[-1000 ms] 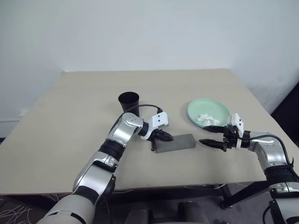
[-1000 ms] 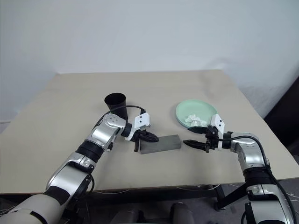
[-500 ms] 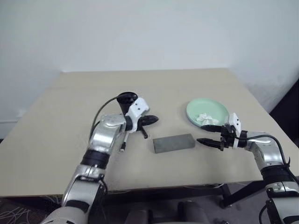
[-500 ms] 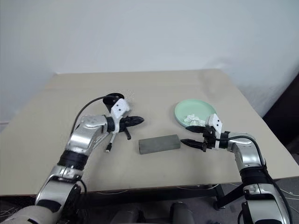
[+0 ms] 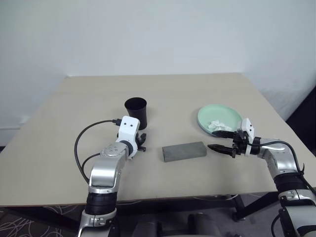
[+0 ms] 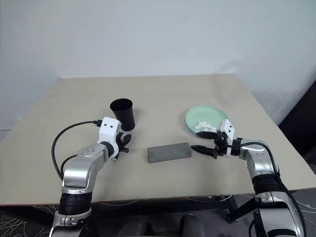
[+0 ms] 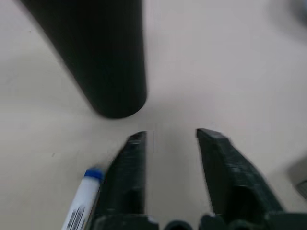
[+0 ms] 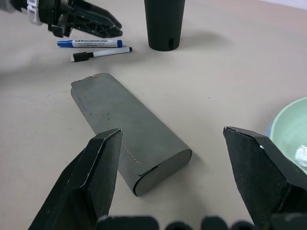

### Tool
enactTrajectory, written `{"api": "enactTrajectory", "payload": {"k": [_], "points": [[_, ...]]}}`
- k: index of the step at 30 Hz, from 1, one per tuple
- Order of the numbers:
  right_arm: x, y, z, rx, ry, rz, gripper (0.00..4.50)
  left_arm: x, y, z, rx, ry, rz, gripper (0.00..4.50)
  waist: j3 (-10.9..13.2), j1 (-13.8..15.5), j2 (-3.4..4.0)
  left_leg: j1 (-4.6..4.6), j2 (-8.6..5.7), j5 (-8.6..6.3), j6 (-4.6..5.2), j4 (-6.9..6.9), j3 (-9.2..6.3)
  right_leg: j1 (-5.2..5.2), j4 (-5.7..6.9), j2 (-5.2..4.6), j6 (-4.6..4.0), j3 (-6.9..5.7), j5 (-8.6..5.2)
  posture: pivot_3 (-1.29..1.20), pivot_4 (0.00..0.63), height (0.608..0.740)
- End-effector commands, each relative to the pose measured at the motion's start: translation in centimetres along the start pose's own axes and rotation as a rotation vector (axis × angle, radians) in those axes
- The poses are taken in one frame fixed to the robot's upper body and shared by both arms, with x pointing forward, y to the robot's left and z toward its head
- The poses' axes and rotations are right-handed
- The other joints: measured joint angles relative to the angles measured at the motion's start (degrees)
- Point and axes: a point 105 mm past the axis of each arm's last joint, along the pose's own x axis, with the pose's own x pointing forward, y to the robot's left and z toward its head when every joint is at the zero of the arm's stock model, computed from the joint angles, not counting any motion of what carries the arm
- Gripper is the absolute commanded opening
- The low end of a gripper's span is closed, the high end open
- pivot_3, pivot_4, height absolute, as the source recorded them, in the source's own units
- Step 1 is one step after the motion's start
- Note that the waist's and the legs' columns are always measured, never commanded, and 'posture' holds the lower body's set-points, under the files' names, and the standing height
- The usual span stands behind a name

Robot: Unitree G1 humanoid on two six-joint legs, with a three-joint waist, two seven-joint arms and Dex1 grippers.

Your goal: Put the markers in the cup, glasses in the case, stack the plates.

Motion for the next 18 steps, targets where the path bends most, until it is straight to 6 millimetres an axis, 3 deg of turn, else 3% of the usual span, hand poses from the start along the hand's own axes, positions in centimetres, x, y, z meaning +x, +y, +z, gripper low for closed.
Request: {"api": "enactTrajectory", "payload": {"k": [1, 18], "points": [[0.0, -0.5, 1.5, -0.052, -0.030, -0.002, 3.67, -0.6, 1.0, 0.8, 0.000, -0.021, 0.075, 1.91, 0.0, 0.0, 0.00, 0.00, 0.00, 0.00, 0.00, 0.00, 0.04, 0.00, 0.00, 0.00, 0.00, 0.00, 0.00, 0.00, 0.000, 0.740], [-0.7, -0.3, 0.9, -0.050, -0.021, -0.037, 3.67, 0.8, 1.3, -2.0, -0.012, 0.142, 0.088, 1.91, 0.0, 0.0, 0.00, 0.00, -0.01, 0.00, -0.02, -0.01, 0.12, 0.01, -0.01, -0.01, -0.01, 0.00, -0.01, 0.00, 0.000, 0.740]]}}
